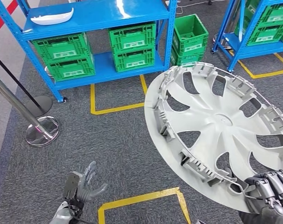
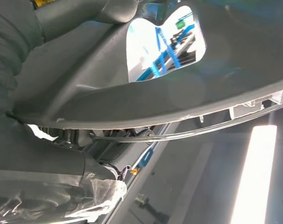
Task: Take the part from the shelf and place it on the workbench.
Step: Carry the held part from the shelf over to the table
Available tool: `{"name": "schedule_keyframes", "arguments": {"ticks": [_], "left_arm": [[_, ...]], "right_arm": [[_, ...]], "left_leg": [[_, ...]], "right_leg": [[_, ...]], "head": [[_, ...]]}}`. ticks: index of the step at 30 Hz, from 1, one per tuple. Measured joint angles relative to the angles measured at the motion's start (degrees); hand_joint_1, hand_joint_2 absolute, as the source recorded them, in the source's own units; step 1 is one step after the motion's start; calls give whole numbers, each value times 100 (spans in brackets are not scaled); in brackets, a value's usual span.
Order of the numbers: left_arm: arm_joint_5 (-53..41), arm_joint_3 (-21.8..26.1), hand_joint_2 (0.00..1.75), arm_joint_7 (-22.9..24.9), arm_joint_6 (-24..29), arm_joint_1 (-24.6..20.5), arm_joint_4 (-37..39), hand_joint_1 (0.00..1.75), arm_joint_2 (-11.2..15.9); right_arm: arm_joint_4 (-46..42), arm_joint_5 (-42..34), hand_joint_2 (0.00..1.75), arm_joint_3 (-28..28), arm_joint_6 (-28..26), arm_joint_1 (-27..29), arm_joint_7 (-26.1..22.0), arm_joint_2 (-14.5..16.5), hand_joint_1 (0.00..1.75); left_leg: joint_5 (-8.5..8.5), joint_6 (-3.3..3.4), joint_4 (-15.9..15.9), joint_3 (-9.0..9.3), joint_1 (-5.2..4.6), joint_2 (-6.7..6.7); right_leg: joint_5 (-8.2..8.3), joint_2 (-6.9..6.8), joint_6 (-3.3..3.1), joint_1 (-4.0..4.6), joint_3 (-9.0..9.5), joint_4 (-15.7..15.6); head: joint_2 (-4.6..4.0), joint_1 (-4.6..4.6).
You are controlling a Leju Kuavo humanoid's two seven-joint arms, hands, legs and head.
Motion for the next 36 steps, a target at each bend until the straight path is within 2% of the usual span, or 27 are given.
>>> {"name": "schedule_keyframes", "arguments": {"ticks": [1,2,4,6,7,9,10,11,13,14,15,16,17,19,20,21,22,24,26,27,29,30,31,32,33,34,36], "left_arm": [[-4,-11,175,0,0,-3,22,0,-10],[-8,-24,175,0,0,-10,39,0,-20],[-10,-51,175,0,0,-36,64,0,-33],[-13,-79,175,0,0,-63,91,0,-44],[-20,-92,175,0,0,-72,106,0,-57],[-37,-115,175,0,0,-84,128,0,-93],[-45,-125,175,0,0,-91,138,0,-111],[-49,-134,175,0,0,-97,147,0,-125],[-58,-143,175,1,2,-94,172,0,-136],[-62,-144,175,0,3,-89,186,0,-134],[-66,-144,175,0,5,-86,201,0,-133],[-68,-145,175,1,6,-87,213,0,-133],[-70,-146,175,0,7,-91,223,0,-135],[-89,-152,175,0,8,-104,236,0,-140],[-99,-156,175,0,9,-111,242,0,-140],[-110,-160,175,1,10,-117,248,0,-140],[-115,-167,175,1,11,-120,256,0,-140],[-136,-193,175,1,14,-126,273,0,-147],[-165,-223,175,1,16,-137,286,0,-153],[-177,-233,175,0,17,-139,294,0,-154],[-196,-241,175,0,17,-133,319,0,-153],[-205,-243,175,-1,16,-129,331,0,-152],[-213,-244,175,-1,16,-127,340,0,-153],[-220,-246,175,-1,15,-129,346,0,-155],[-223,-249,175,-1,14,-135,349,0,-157],[-225,-251,175,-1,14,-142,352,0,-159],[-226,-254,175,0,13,-151,358,0,-164]], "right_arm": [[-28,22,175,0,0,34,25,-1,175],[-56,41,175,-1,0,67,46,-1,175],[-118,77,175,-2,0,119,89,-1,175],[-187,101,175,-2,0,151,128,1,175],[-221,112,175,-3,0,169,149,1,175],[-280,136,175,-5,-1,223,182,1,175],[-304,153,175,-7,-1,246,201,0,175],[-321,169,175,-8,-1,259,221,1,175],[-338,196,175,-9,-1,267,258,1,175],[-341,204,175,-9,-1,273,269,1,175],[-345,211,175,-9,-1,283,279,0,175],[-349,215,175,-9,-1,296,290,-1,175],[-353,222,175,-10,-1,308,305,-1,175],[-374,254,175,-11,-1,325,356,-1,175],[-391,276,175,-11,-1,331,385,-1,175],[-405,296,175,-11,-1,335,413,-1,175],[-416,313,175,-12,-1,341,439,-1,175],[-442,342,175,-16,-1,367,494,1,175],[-478,371,175,-19,-1,394,551,2,175],[-493,381,175,-20,-2,401,571,2,175],[-509,402,175,-21,-2,409,593,2,175],[-511,411,175,-22,-2,416,599,2,175],[-512,419,175,-22,-1,425,602,2,175],[-515,426,175,-23,-1,432,604,2,175],[-519,433,175,-23,-1,437,605,2,175],[-527,438,175,-23,-1,439,609,2,175],[-551,447,175,-23,-1,438,614,2,175]], "left_leg": [[104,13,-63,42,0,-11],[293,30,-341,191,1,-36],[657,68,-1137,597,16,-221],[755,90,-1585,796,27,-392],[741,103,-1636,802,23,-407],[767,155,-1653,779,30,-326],[786,186,-1664,775,40,-278],[802,212,-1675,770,51,-222],[811,236,-1674,755,44,-100],[812,239,-1672,748,39,-31],[812,240,-1670,745,35,36],[812,240,-1668,744,34,96],[811,238,-1667,747,33,148],[803,220,-1662,759,18,231],[800,202,-1654,758,1,263],[801,181,-1647,755,-17,290],[805,158,-1642,749,-32,320],[794,103,-1633,743,-24,357],[613,43,-1430,657,-10,236],[434,21,-1152,534,-4,138],[54,8,-353,173,-1,17],[-24,9,-66,38,-1,0],[15,12,25,-6,0,-11],[163,19,-119,59,2,-26],[376,26,-449,218,8,-63],[572,30,-852,408,22,-170],[753,38,-1456,676,52,-367]], "right_leg": [[15,58,11,0,-13,1],[29,117,25,-2,-19,3],[53,219,65,2,-39,20],[89,303,125,3,-102,42],[113,345,164,1,-135,43],[130,377,232,-14,-202,46],[64,312,261,-8,-257,132],[-74,206,288,-1,-359,340],[-480,-25,340,5,-672,1084],[-637,-80,358,2,-819,1451],[-696,-106,366,0,-883,1655],[-645,-120,367,-1,-829,1625],[-504,-141,362,-2,-657,1361],[-210,-288,335,15,-171,543],[-133,-354,305,27,2,240],[-110,-400,273,39,91,75],[-127,-404,235,54,102,36],[-96,-311,155,42,71,34],[-61,-228,76,19,56,8],[-44,-186,46,6,48,-4],[-24,-82,12,4,16,-5],[-16,-22,8,4,4,-4],[-8,42,10,2,-3,-3],[-1,107,18,-1,-5,0],[6,167,31,-7,-5,5],[11,225,48,-9,-12,16],[26,331,101,-4,-66,56]], "head": [[0,0],[0,0],[0,0],[0,5],[0,7],[0,9],[0,31],[0,55],[0,102],[0,104],[0,103],[0,103],[0,104],[0,105],[0,101],[0,98],[0,96],[0,97],[0,90],[0,84],[0,78],[0,78],[0,78],[0,78],[0,78],[0,78],[0,81]]}}
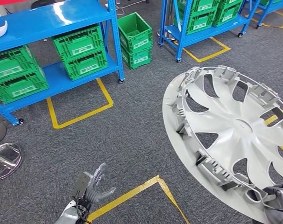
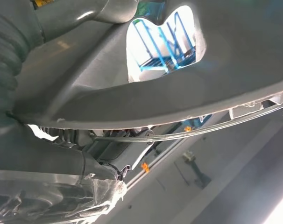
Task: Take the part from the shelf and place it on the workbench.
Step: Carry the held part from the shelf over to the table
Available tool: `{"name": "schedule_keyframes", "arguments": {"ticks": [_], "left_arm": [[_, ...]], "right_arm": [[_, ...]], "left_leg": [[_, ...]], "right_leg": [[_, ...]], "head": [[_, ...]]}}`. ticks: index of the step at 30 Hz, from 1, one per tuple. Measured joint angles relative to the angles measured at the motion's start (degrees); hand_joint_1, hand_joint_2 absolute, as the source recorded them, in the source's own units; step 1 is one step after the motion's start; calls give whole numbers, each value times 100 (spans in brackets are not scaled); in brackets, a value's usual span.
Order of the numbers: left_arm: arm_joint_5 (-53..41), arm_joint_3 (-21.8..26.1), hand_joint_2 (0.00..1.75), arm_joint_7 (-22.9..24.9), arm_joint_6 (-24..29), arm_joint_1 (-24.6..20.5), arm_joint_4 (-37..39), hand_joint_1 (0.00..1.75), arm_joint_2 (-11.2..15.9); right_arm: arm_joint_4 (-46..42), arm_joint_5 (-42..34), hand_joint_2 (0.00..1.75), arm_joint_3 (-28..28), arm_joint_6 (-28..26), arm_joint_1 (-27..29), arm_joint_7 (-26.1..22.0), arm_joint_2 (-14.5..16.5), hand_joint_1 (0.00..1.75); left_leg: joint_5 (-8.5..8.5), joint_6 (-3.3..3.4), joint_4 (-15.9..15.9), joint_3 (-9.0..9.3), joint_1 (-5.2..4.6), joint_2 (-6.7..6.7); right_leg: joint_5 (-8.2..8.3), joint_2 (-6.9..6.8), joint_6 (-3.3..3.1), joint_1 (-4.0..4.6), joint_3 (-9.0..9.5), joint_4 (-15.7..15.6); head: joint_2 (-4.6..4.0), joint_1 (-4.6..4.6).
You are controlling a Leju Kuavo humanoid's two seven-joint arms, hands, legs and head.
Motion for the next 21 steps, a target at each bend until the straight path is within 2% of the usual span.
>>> {"name": "schedule_keyframes", "arguments": {"ticks": [1,3,5,6,7,9,10,11,13,14,15,16,19,21], "left_arm": [[-1,-1,175,0,0,-1,4,0,-3],[-7,-11,175,0,-1,-4,10,0,-26],[-17,-26,175,-1,-2,-16,13,0,-57],[-21,-31,175,0,-2,-18,14,0,-68],[-24,-32,175,0,-2,-15,17,0,-71],[-26,-32,175,1,-1,1,27,0,-70],[-28,-32,175,1,-1,6,33,0,-69],[-30,-32,175,1,0,6,36,0,-70],[-37,-32,175,1,-1,2,38,0,-74],[-40,-32,175,0,-2,0,38,0,-73],[-42,-32,175,0,-2,-2,38,0,-71],[-42,-32,175,0,-2,-3,38,0,-68],[-42,-32,175,-1,-1,-7,40,0,-70],[-42,-32,175,0,1,-17,40,0,-74]], "right_arm": [[-14,6,175,0,0,3,3,1,175],[-38,33,175,0,0,19,12,2,175],[-63,69,175,-1,-1,42,26,3,175],[-75,84,175,-1,-1,47,31,4,175],[-84,99,175,-1,-1,49,40,4,175],[-90,131,175,-1,-1,51,59,4,175],[-92,144,175,-1,-1,58,70,4,175],[-96,152,175,-2,0,66,79,4,175],[-110,159,175,-3,0,75,98,4,175],[-119,162,175,-3,0,75,105,4,175],[-131,164,175,-3,0,75,111,4,175],[-139,165,175,-3,0,73,114,4,175],[-154,170,175,-9,-1,83,130,4,175],[-169,179,175,-11,-2,86,153,7,175]], "left_leg": [[0,12,-111,40,3,-58],[6,70,-134,33,-2,13],[32,142,-157,35,9,103],[39,170,-166,35,15,154],[39,190,-166,35,7,206],[33,210,-163,35,-5,339],[29,212,-162,37,-7,405],[24,210,-161,44,-7,462],[4,185,-161,73,-9,556],[-11,162,-156,86,-25,594],[-21,136,-150,94,-45,630],[-25,113,-145,97,-64,660],[-43,33,-138,101,-62,741],[-210,-19,46,26,-46,632]], "right_leg": [[14,45,33,-1,-35,9],[44,115,102,-20,-94,0],[-61,-39,162,-12,-195,154],[-197,-174,188,-6,-306,381],[-384,-315,214,-2,-463,738],[-690,-427,250,-16,-791,1477],[-723,-445,259,-23,-860,1654],[-637,-459,262,-28,-803,1573],[-288,-578,255,-29,-387,824],[-165,-683,241,-14,-160,434],[-98,-753,213,-2,-10,165],[-93,-794,182,10,48,55],[-75,-663,65,22,12,45],[-48,-574,-8,3,2,22]], "head": [[0,-1],[0,-1],[0,39],[0,60],[0,85],[0,92],[0,93],[0,94],[0,95],[0,97],[0,92],[0,89],[0,83],[0,74]]}}
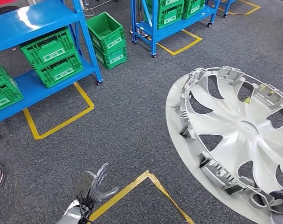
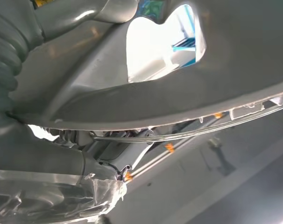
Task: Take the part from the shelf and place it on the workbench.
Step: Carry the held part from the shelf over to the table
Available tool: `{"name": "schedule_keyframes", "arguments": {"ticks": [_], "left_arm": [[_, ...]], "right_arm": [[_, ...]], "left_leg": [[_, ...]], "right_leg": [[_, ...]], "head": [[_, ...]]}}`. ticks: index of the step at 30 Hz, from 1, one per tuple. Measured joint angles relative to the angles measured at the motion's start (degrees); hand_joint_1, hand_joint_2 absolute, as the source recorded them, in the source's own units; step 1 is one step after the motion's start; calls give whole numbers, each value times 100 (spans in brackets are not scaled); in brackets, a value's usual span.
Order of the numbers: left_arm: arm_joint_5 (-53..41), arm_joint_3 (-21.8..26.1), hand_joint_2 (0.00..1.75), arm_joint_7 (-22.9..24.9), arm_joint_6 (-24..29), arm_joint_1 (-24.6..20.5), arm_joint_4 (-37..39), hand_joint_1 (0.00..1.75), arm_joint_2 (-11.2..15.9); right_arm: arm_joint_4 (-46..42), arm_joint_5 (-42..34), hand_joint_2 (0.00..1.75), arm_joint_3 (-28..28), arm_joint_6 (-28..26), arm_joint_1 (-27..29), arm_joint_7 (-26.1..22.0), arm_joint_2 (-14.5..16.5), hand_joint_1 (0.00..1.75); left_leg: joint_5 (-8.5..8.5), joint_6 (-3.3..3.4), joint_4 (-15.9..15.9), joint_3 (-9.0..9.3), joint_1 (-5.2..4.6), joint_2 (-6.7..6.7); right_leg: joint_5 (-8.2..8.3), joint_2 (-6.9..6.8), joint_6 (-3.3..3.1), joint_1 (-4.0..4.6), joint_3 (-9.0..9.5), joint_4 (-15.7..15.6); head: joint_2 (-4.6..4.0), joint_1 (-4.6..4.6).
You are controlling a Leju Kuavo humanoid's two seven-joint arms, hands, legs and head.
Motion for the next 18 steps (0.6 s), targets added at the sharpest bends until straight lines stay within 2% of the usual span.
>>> {"name": "schedule_keyframes", "arguments": {"ticks": [1,3,4,5,6,7,8,9,11,13,15,17,18], "left_arm": [[0,0,175,0,1,1,2,0,2],[1,0,175,0,3,21,10,0,15],[2,0,175,0,3,35,18,0,23],[3,0,175,0,6,44,25,0,30],[5,0,175,0,11,48,31,0,33],[10,0,175,0,18,47,34,0,35],[16,0,175,0,26,44,35,0,39],[22,1,175,0,32,41,35,0,42],[30,2,175,-1,39,42,38,0,50],[37,3,175,1,42,44,46,0,46],[52,7,175,2,28,32,54,0,37],[62,9,175,2,4,27,62,0,37],[62,11,175,2,-7,31,70,0,42]], "right_arm": [[-7,4,175,-1,0,-2,15,2,175],[-10,14,175,-5,0,-8,50,3,175],[-10,19,175,-10,0,-8,67,3,175],[-10,26,175,-16,1,-6,84,3,175],[-11,32,175,-24,1,-3,100,3,175],[-11,36,175,-31,2,-1,113,4,175],[-12,40,175,-38,2,-1,127,4,175],[-14,40,175,-43,2,-1,141,4,175],[-28,33,175,-49,2,1,165,4,175],[-42,20,175,-55,2,6,182,4,175],[-52,1,175,-61,2,11,192,4,175],[-62,-29,175,-65,2,3,196,4,175],[-63,-44,175,-67,2,-3,197,4,175]], "left_leg": [[-172,-13,281,-126,5,-104],[-517,-17,1047,-493,4,-239],[-596,-15,1343,-648,3,-267],[-547,-9,1420,-704,3,-278],[-397,1,1286,-657,4,-290],[-182,13,965,-510,7,-326],[16,26,580,-328,13,-415],[136,35,225,-165,27,-505],[197,57,-122,-14,33,-632],[205,103,-153,-10,25,-570],[233,167,-178,-4,37,-477],[241,212,-190,0,40,-374],[238,224,-189,-1,36,-315]], "right_leg": [[11,43,-27,-11,-5,-7],[23,147,-59,-13,-24,-8],[29,211,-64,-12,-33,-7],[35,278,-63,-11,-38,-7],[42,345,-58,-13,-41,-6],[50,406,-47,-17,-41,-4],[59,463,-28,-17,-45,-1],[64,517,-7,-11,-60,15],[90,607,56,-11,-107,27],[119,663,122,-29,-157,19],[11,508,175,-21,-254,177],[-337,248,224,-13,-525,786],[-526,177,246,-19,-702,1184]], "head": [[0,-7],[0,-12],[0,-12],[0,-12],[0,-11],[0,-12],[0,-12],[0,-9],[0,-6],[0,-10],[0,15],[0,46],[0,51]]}}
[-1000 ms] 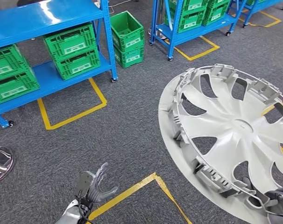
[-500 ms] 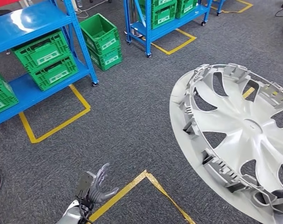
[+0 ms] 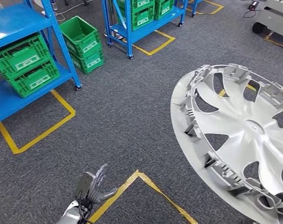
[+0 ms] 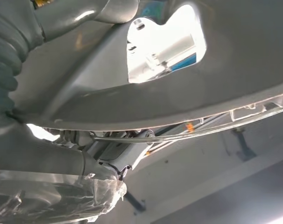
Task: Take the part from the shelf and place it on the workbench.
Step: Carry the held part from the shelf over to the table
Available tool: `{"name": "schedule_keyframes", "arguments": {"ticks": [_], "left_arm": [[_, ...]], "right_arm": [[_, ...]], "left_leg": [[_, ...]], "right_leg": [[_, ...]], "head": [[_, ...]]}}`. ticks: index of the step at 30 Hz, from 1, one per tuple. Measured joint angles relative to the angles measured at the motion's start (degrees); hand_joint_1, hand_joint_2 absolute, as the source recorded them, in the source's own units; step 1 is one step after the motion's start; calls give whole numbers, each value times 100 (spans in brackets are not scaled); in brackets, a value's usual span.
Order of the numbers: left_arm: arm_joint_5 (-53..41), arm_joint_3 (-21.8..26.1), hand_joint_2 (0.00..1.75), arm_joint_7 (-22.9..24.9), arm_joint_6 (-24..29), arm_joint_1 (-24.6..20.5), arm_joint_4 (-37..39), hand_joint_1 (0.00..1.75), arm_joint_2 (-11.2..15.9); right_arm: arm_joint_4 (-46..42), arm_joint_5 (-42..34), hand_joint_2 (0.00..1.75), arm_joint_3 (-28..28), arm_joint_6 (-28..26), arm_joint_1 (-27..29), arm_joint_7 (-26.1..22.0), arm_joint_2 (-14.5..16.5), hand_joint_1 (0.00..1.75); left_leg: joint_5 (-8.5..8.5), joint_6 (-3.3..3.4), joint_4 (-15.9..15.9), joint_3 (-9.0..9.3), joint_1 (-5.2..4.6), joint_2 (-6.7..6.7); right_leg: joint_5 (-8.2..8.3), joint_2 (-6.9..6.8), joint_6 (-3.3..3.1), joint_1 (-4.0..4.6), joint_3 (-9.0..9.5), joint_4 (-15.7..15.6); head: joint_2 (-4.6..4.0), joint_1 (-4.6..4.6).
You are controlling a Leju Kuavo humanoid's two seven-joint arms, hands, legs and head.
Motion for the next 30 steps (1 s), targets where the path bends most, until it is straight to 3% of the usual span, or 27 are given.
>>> {"name": "schedule_keyframes", "arguments": {"ticks": [1,2,3,5,7,8,11,13,15,16,17,18,19,21,23,25,26,28,30], "left_arm": [[1,2,175,1,-5,5,9,0,7],[1,5,175,2,-9,7,17,0,12],[1,8,175,3,-12,8,23,0,15],[2,12,175,4,-16,5,29,0,16],[8,17,175,4,-17,-3,32,0,27],[12,20,175,4,-17,-6,34,0,33],[16,27,175,3,-20,-14,41,0,36],[16,34,175,2,-22,-16,45,0,35],[16,42,175,2,-22,-4,54,0,41],[16,45,175,2,-22,6,58,0,46],[16,48,175,2,-21,14,62,0,50],[16,49,175,2,-21,19,64,0,53],[16,50,175,2,-21,20,65,0,55],[16,52,175,2,-20,16,66,0,61],[16,54,175,2,-19,11,66,0,67],[16,55,175,1,-20,5,66,0,64],[17,56,175,1,-20,1,66,0,60],[18,58,175,-1,-21,-6,66,0,51],[19,61,175,-1,-21,4,66,0,52]], "right_arm": [[0,-14,175,-4,1,-3,2,0,175],[0,-26,175,-11,1,-2,4,0,175],[0,-37,175,-19,1,-2,5,0,175],[-4,-62,175,-35,1,-4,7,0,175],[-13,-87,175,-51,1,-9,9,-1,175],[-18,-101,175,-61,1,-12,11,-1,175],[-33,-142,175,-107,-1,-8,25,0,175],[-46,-169,175,-143,-2,-10,31,0,175],[-52,-186,175,-168,-1,-17,44,0,175],[-52,-192,175,-182,-1,-19,57,0,175],[-52,-197,175,-201,0,-18,75,0,175],[-52,-205,175,-224,1,-17,93,0,175],[-53,-215,175,-247,1,-16,105,0,175],[-55,-238,175,-287,1,-17,120,0,175],[-58,-253,175,-314,0,-18,126,0,175],[-59,-258,175,-335,1,-10,129,0,175],[-59,-259,175,-347,0,-2,130,0,175],[-59,-261,175,-368,-1,-4,130,0,175],[-59,-262,175,-385,-1,-15,129,0,175]], "left_leg": [[-3,3,1,1,-2,61],[-7,1,3,4,-1,120],[-13,-7,4,10,2,172],[-39,-47,7,41,6,266],[-66,-107,15,68,-19,338],[-68,-136,10,77,-35,367],[-97,-220,-2,89,-28,387],[-331,-262,315,-47,-13,223],[-694,-260,1066,-407,-10,74],[-812,-252,1429,-599,-12,50],[-825,-241,1632,-724,-15,37],[-722,-224,1620,-750,-18,25],[-526,-204,1389,-666,-21,-1],[-110,-153,632,-333,-23,-158],[24,-140,134,-111,-17,-300],[11,-129,31,-76,-18,-280],[27,-103,14,-74,-15,-240],[50,-45,-19,-60,0,-141],[42,-12,-23,-54,-4,-34]], "right_leg": [[-119,-32,17,-9,-135,315],[-136,-48,29,-19,-182,447],[-47,-66,37,-29,-112,348],[274,-208,55,-42,312,-399],[455,-332,19,-31,669,-1022],[456,-346,-15,-19,721,-1119],[476,-202,-147,-10,700,-1129],[499,-112,-229,-25,696,-1152],[507,-15,-276,-19,685,-1156],[509,44,-287,-12,680,-1156],[510,108,-292,-5,678,-1156],[511,176,-293,-1,680,-1156],[513,243,-291,1,685,-1155],[513,365,-275,7,693,-1145],[521,467,-229,9,664,-1131],[548,555,-157,-8,620,-1151],[545,522,-123,-14,596,-1143],[377,281,-62,-2,439,-866],[15,20,-11,1,94,-148]], "head": [[0,-2],[0,-1],[0,-2],[0,-1],[0,-8],[0,-12],[0,-19],[0,-32],[0,-47],[0,-51],[0,-50],[0,-51],[0,-50],[0,-52],[0,-51],[0,-53],[0,-55],[0,-28],[0,-6]]}}
